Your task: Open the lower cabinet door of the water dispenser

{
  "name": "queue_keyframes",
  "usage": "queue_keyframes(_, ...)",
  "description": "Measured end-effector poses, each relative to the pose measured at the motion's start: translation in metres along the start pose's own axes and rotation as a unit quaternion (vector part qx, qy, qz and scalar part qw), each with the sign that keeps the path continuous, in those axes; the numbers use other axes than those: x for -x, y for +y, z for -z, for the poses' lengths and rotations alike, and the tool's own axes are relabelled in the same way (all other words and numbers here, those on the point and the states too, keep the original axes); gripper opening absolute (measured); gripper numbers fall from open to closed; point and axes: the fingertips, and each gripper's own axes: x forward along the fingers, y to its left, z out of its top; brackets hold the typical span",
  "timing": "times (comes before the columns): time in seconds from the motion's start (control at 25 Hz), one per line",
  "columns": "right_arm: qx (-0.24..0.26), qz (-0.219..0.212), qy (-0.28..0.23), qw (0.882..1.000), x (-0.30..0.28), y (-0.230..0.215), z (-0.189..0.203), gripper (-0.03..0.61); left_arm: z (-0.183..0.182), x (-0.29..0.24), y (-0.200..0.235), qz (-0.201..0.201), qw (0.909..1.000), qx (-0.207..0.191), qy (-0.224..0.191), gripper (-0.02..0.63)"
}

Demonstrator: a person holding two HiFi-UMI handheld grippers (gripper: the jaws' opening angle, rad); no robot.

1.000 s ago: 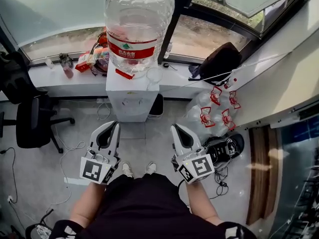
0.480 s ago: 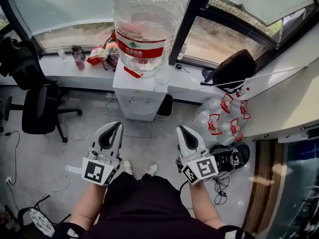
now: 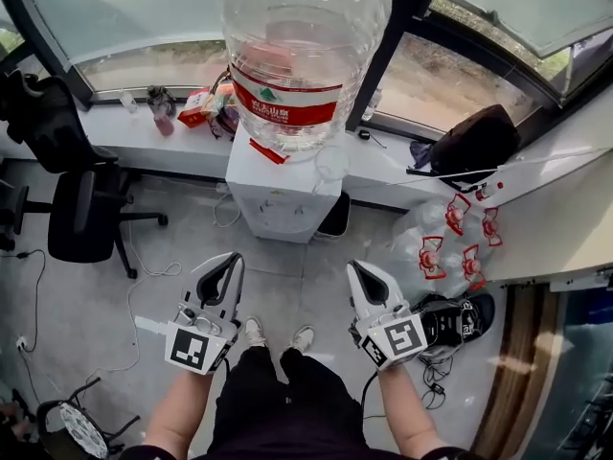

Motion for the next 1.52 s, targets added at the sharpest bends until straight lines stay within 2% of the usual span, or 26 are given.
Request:
queue_keyframes(0.08, 0.007, 0.0, 0.001, 1.0, -0.016, -0.007, 0.012, 0.002, 0.022, -0.003, 0.012, -0.002, 1.0, 0.004, 0.009, 0.011)
queue_keyframes(0.24, 0.009, -0.001, -0.013, 1.0, -0.049, -0.009, 0.031, 0.002, 0.055, -0.015, 0.038, -0.009, 0.9997, -0.023, 0.007, 0.011)
queue_keyframes(0.4, 0.019, -0.016, -0.019, 1.0, -0.074, -0.001, 0.053, 0.0, 0.08, -0.022, 0.049, -0.007, 0.9999, -0.009, -0.002, 0.011)
queue_keyframes(0.52, 0.029, -0.03, -0.017, 0.999, -0.087, 0.0, 0.077, 0.002, 0.108, -0.027, 0.055, -0.001, 0.9999, -0.017, -0.004, 0.011)
queue_keyframes(0.72, 0.038, -0.027, -0.013, 0.999, -0.104, -0.025, 0.127, 0.002, 0.157, -0.041, 0.058, 0.006, 0.9996, -0.022, -0.013, 0.011)
queue_keyframes(1.04, 0.03, -0.014, -0.042, 0.999, -0.124, -0.065, 0.195, 0.002, 0.249, -0.064, 0.051, 0.041, 0.9985, -0.036, -0.002, 0.011)
queue_keyframes(1.2, 0.036, -0.013, -0.05, 0.998, -0.134, -0.082, 0.222, 0.002, 0.272, -0.078, 0.049, 0.046, 0.9973, -0.055, -0.017, 0.011)
queue_keyframes(1.32, 0.046, -0.022, -0.055, 0.997, -0.15, -0.092, 0.251, 0.002, 0.303, -0.085, 0.051, 0.045, 0.9968, -0.059, -0.029, 0.011)
queue_keyframes(1.52, 0.058, -0.047, -0.102, 0.992, -0.181, -0.101, 0.286, 0.002, 0.354, -0.095, 0.073, 0.039, 0.9956, -0.066, -0.054, 0.011)
